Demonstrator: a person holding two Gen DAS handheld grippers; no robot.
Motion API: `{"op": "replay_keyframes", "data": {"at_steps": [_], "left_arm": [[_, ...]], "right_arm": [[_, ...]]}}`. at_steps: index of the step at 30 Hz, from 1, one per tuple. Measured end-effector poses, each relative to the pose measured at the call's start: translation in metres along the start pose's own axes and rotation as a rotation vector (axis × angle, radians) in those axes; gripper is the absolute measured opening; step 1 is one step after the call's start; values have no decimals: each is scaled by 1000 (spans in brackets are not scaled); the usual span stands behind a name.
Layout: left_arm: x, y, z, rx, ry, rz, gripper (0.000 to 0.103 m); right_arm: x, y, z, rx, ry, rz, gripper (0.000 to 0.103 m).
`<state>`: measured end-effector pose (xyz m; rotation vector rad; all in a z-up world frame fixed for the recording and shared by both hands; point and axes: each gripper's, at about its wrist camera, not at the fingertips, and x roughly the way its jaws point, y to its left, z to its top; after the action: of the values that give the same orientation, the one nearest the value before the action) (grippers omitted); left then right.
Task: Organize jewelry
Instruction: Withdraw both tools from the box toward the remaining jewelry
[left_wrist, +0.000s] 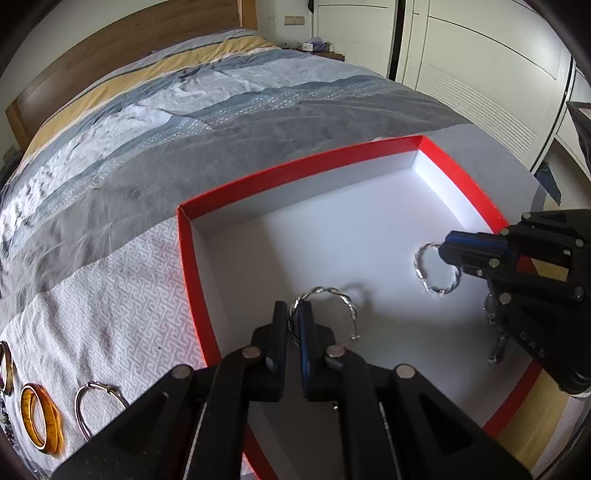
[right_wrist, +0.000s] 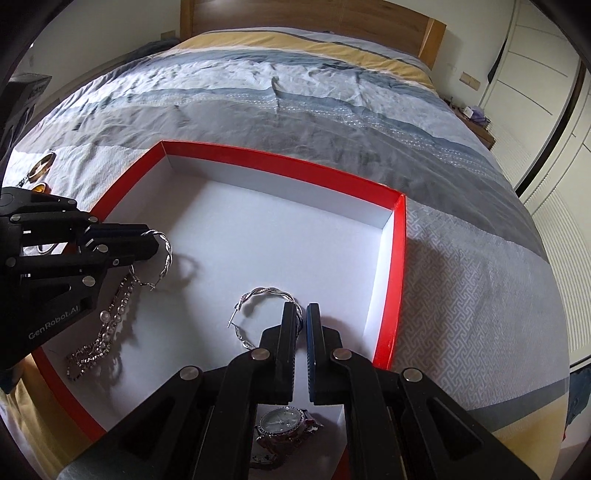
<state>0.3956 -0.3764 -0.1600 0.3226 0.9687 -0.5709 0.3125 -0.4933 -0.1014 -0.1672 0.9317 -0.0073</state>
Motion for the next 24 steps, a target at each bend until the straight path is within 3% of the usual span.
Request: {"op": "replay_keyframes", "data": {"at_steps": [11,16,24], "left_arm": [[-35,3,0,-76,4,-100,13],[-91,-5,-12,-100,-68,-152,13],[-177,-14,-58,-121,-72,-171,13]], "right_arm": [[-43,-10,-7,79,-55,5,15],[-88,-14,-18,145,-104,10,21],[-167,18,-53,184,-143,36,31]]}}
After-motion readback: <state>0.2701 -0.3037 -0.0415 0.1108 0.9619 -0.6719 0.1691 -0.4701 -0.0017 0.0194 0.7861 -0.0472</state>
